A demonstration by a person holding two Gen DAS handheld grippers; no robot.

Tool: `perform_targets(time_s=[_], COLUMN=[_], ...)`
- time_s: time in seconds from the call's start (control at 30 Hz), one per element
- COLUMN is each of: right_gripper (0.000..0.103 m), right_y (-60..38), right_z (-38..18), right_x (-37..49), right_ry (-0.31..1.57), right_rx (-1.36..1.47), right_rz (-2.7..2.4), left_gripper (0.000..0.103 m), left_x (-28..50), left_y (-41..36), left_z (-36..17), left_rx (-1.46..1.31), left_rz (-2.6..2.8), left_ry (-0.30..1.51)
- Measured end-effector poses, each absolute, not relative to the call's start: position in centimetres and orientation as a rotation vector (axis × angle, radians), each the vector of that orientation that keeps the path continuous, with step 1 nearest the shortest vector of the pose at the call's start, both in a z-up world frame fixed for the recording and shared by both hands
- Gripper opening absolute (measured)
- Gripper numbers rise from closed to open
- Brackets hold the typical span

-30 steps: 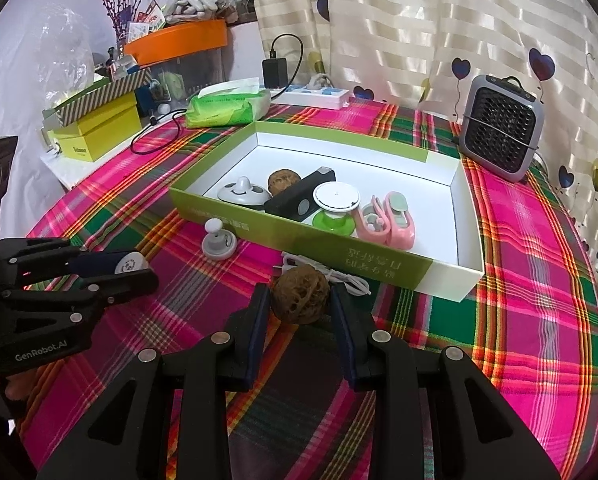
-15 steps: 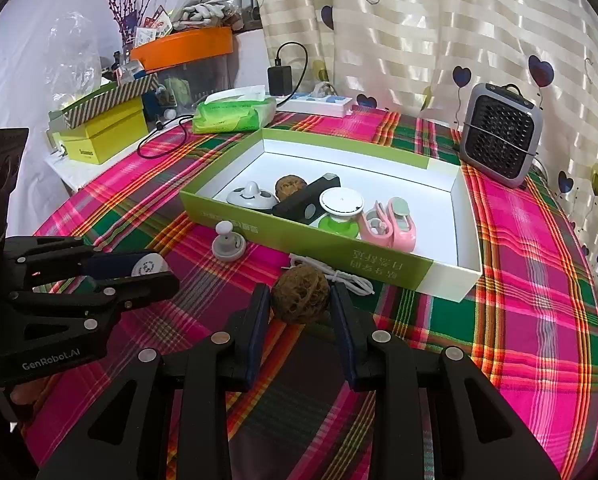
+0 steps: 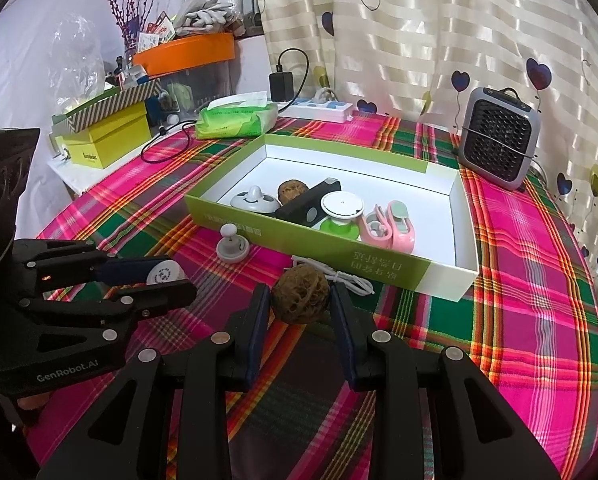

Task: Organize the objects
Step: 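Lift the white cap with the left gripper while the right gripper lifts the walnut toward the box, then carry the white cap with the left gripper while the right gripper carries the walnut over the box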

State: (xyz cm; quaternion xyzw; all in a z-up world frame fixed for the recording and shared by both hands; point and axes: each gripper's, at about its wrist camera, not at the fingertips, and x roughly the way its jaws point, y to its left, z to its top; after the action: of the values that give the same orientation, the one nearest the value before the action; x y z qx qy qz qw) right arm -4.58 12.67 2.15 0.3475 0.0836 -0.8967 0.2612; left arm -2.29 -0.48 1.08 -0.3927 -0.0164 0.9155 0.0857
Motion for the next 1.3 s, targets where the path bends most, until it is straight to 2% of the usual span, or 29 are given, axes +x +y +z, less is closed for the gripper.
perform_targets(time_s=[0.63, 1.3], right_gripper=[0.032, 0.032], right_y=[12.9, 13.1], right_z=[2.3, 4.0], right_x=[-4.3, -2.6], right_ry=[0.214, 0.205], right_rx=[0.920, 0.866], right_rz=[-2.443, -2.462], left_gripper=[0.025, 0.025], left_x=[-2.5, -1.7], left_y=[0.4, 1.6], left_z=[1.0, 3.6], left_rx=[-1.166, -1.045], left_rz=[2.715, 2.762], left_ry=[-0.030, -0.006])
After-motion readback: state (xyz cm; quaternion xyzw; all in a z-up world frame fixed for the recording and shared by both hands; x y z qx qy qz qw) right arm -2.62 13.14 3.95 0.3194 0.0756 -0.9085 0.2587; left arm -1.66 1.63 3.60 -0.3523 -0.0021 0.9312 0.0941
